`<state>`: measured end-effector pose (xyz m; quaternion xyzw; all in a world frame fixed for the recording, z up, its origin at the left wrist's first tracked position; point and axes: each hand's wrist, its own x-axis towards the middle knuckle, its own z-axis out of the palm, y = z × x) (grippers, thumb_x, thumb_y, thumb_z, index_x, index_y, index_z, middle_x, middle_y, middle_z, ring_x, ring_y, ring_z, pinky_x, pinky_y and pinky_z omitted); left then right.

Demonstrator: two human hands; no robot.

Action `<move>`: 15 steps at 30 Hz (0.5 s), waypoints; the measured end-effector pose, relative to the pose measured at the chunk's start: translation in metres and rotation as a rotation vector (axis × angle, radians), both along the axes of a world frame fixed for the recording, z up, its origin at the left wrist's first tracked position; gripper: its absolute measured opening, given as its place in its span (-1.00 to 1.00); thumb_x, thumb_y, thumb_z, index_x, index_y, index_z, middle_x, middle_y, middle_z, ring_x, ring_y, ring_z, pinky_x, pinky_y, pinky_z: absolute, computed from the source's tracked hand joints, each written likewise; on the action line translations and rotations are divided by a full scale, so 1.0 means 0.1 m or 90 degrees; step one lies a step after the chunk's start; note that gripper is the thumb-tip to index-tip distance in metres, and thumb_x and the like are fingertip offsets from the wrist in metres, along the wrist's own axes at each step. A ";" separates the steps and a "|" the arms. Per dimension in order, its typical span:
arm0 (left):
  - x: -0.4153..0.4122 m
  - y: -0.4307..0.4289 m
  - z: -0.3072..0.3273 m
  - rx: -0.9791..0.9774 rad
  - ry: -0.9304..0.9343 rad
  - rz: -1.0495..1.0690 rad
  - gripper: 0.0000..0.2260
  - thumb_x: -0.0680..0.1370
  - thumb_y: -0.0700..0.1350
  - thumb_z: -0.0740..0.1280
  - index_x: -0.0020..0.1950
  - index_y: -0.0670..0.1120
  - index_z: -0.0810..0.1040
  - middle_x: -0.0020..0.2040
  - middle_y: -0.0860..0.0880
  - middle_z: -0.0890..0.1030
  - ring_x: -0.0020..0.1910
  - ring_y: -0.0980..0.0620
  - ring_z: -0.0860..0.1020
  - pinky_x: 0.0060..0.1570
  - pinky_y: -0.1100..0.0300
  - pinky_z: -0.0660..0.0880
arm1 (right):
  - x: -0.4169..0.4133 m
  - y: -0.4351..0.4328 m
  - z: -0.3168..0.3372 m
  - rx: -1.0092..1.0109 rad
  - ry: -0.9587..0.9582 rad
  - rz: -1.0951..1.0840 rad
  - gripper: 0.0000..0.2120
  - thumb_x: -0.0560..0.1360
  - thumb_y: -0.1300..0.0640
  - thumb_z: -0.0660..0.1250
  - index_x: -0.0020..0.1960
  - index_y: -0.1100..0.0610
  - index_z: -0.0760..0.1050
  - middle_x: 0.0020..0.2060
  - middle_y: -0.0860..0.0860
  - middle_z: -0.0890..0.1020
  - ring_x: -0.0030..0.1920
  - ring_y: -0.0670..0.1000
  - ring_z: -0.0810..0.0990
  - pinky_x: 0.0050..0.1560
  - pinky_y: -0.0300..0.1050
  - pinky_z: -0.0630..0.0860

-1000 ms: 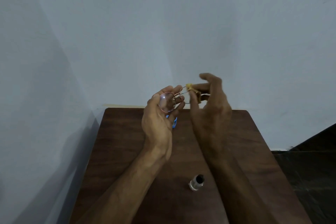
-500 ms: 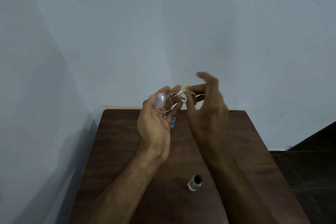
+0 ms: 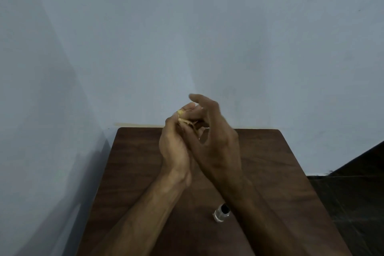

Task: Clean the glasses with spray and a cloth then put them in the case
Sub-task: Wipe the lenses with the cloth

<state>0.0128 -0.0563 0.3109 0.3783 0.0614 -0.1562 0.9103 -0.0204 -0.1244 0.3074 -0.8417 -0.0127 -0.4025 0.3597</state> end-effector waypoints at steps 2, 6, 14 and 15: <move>0.01 -0.01 0.00 0.011 0.003 0.006 -0.67 0.71 -0.09 0.20 0.25 -0.24 0.68 0.09 -0.14 0.76 0.09 -0.11 0.71 0.08 0.04 0.62 | 0.08 -0.14 -0.05 0.021 -0.003 -0.067 -0.39 0.54 0.24 0.53 0.44 -0.10 0.35 0.03 -0.13 0.71 0.02 -0.10 0.70 0.04 -0.13 0.65; -0.01 -0.04 -0.02 0.018 -0.001 0.011 -0.64 0.73 -0.08 0.15 0.32 -0.23 0.65 0.20 -0.17 0.74 0.27 -0.15 0.68 0.29 -0.05 0.57 | 0.11 -0.13 -0.02 0.049 -0.005 -0.110 -0.38 0.54 0.25 0.52 0.45 -0.11 0.32 -0.02 -0.13 0.70 -0.02 -0.10 0.69 0.02 -0.07 0.65; 0.01 0.00 -0.08 -0.007 0.018 -0.007 -0.65 0.71 -0.06 0.19 0.34 -0.21 0.63 0.21 -0.18 0.73 0.27 -0.18 0.68 0.34 -0.10 0.53 | 0.11 -0.12 -0.10 0.067 -0.011 -0.097 -0.34 0.55 0.28 0.52 0.50 -0.09 0.30 0.00 -0.13 0.70 0.08 -0.10 0.70 0.07 -0.07 0.67; 0.01 0.00 -0.08 -0.017 0.021 -0.008 -0.64 0.72 -0.05 0.19 0.32 -0.20 0.65 0.21 -0.18 0.73 0.26 -0.16 0.68 0.33 -0.07 0.55 | 0.09 -0.06 -0.09 0.053 -0.013 -0.064 -0.33 0.55 0.28 0.53 0.50 -0.09 0.31 0.00 -0.12 0.71 0.09 -0.10 0.70 0.08 -0.10 0.66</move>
